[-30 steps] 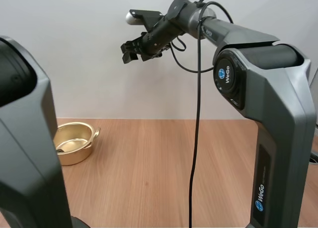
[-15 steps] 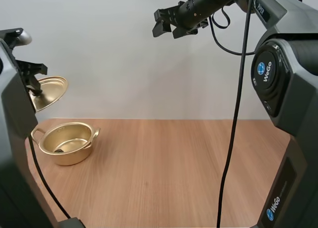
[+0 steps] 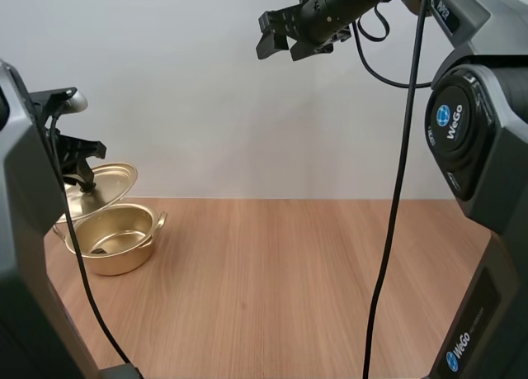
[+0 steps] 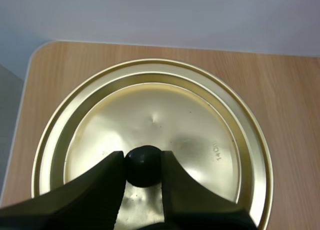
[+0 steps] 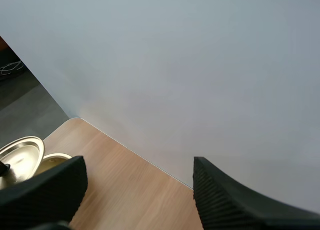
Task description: Open the pot, put the car inside, and close it
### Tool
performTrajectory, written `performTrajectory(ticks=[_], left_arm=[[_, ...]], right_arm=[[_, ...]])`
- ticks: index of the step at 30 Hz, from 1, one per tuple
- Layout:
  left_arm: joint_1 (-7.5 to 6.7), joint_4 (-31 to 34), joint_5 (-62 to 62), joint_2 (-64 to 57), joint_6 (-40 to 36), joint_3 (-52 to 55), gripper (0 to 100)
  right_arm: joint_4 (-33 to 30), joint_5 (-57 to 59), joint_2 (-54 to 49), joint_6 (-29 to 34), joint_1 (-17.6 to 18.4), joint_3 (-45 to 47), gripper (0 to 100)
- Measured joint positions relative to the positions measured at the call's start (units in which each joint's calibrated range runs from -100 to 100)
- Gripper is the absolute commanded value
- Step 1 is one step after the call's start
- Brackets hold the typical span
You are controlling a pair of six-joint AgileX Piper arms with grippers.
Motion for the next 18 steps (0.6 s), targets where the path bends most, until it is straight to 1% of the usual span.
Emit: performTrajectory(ticks=[4, 11, 18], left_arm=[[0.0, -2.16, 0.0, 0.0, 0.46, 2.73, 6], [0.0, -4.05, -2.58, 0.0, 2.49, 6.72, 6], [0.0, -4.05, -9.27, 0.0, 3.8, 9.34, 6]], right_arm=[[-0.34, 0.0, 0.0, 0.0, 0.0, 0.0, 100], [-0.34, 0.0, 0.0, 0.0, 0.0, 0.0, 100], [-0.22, 0.0, 0.0, 0.0, 0.0, 0.0, 100]])
